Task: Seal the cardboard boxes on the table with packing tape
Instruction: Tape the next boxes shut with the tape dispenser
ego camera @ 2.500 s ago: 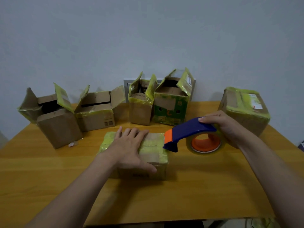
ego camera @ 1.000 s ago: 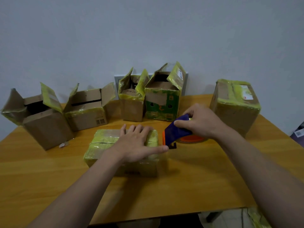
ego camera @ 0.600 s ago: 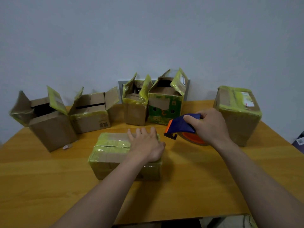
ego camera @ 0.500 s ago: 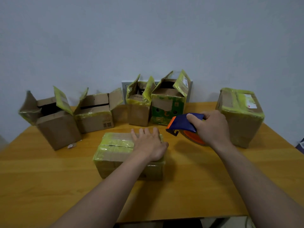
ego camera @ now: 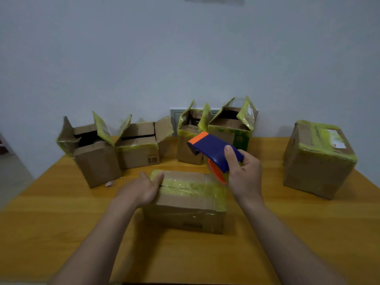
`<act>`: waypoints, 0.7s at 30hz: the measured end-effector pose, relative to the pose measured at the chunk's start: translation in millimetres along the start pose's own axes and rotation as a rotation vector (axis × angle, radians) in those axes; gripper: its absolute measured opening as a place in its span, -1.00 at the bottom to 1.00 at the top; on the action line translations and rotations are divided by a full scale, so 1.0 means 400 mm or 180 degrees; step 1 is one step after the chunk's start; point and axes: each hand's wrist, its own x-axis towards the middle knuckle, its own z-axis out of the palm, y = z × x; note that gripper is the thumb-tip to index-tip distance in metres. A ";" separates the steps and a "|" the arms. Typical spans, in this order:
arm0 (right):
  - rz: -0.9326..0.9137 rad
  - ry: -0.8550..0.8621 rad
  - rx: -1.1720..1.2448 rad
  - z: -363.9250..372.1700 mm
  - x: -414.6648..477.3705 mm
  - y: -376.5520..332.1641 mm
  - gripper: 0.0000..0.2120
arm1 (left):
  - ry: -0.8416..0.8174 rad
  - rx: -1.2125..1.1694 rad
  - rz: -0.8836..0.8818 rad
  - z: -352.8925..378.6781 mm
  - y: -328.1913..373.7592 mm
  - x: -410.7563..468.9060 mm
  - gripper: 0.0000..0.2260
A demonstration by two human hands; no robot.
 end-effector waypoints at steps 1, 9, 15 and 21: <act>0.0041 -0.0034 0.0072 0.016 -0.006 0.005 -0.66 | -0.0056 -0.0177 0.0111 0.007 -0.007 0.004 -0.24; 0.0502 0.0172 0.0613 0.061 -0.030 0.031 -0.67 | -0.0272 -0.0336 0.0572 -0.008 -0.017 0.002 -0.37; 0.0468 0.0233 0.0642 0.064 -0.040 0.022 -0.69 | -0.0007 0.0313 0.0288 -0.001 -0.005 0.000 -0.34; 0.0514 0.0072 0.0733 0.058 -0.043 0.034 -0.66 | -0.0590 -0.1694 0.0088 0.005 -0.026 0.007 -0.46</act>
